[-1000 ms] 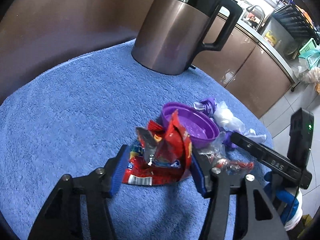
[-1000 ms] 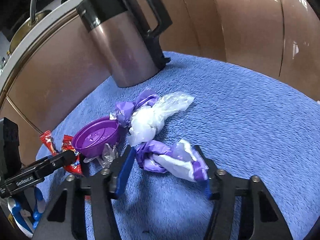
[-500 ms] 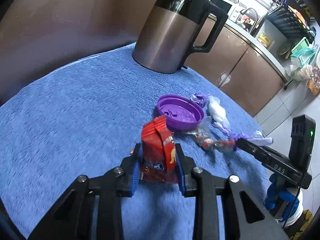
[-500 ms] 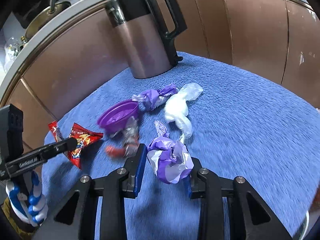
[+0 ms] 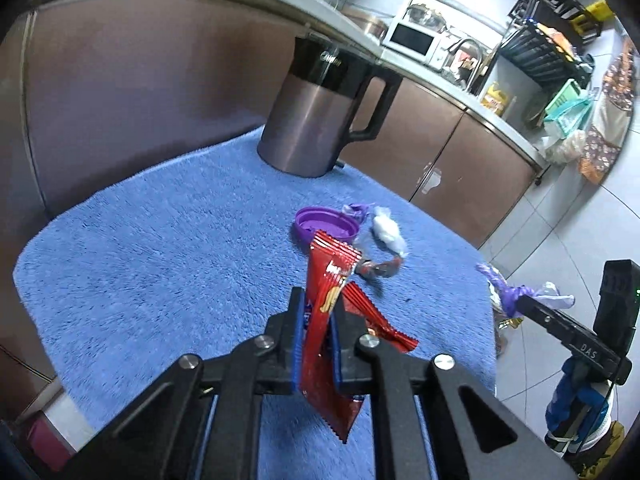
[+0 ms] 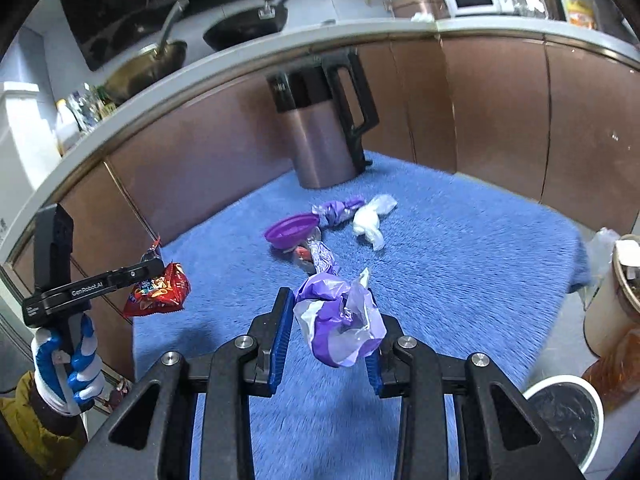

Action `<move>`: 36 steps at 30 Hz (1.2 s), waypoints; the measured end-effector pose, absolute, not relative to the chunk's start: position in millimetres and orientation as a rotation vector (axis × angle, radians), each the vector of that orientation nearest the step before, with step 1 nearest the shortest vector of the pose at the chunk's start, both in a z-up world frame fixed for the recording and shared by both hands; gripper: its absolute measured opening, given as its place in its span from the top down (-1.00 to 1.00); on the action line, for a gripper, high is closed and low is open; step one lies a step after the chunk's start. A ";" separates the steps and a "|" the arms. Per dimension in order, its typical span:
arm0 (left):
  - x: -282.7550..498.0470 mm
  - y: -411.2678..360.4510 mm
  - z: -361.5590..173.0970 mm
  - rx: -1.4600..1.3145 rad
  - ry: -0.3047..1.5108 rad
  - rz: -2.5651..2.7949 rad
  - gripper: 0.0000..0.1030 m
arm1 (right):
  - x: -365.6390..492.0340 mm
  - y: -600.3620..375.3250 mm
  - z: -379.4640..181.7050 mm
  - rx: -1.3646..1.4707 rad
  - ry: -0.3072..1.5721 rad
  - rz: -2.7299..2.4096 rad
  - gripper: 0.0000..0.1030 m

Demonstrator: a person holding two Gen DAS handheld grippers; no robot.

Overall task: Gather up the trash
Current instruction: 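Drop the red snack bag and purple-white wrapper into the bin, opening both grippers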

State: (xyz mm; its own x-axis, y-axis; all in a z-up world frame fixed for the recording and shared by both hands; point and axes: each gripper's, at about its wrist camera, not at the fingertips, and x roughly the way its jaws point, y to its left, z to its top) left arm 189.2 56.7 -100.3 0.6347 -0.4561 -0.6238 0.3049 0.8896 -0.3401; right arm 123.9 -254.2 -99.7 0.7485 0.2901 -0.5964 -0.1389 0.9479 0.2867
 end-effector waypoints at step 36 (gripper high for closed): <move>127.3 -289.1 -114.0 0.224 0.885 -0.931 0.80 | -26.5 -464.6 -192.5 0.493 0.755 -0.326 0.34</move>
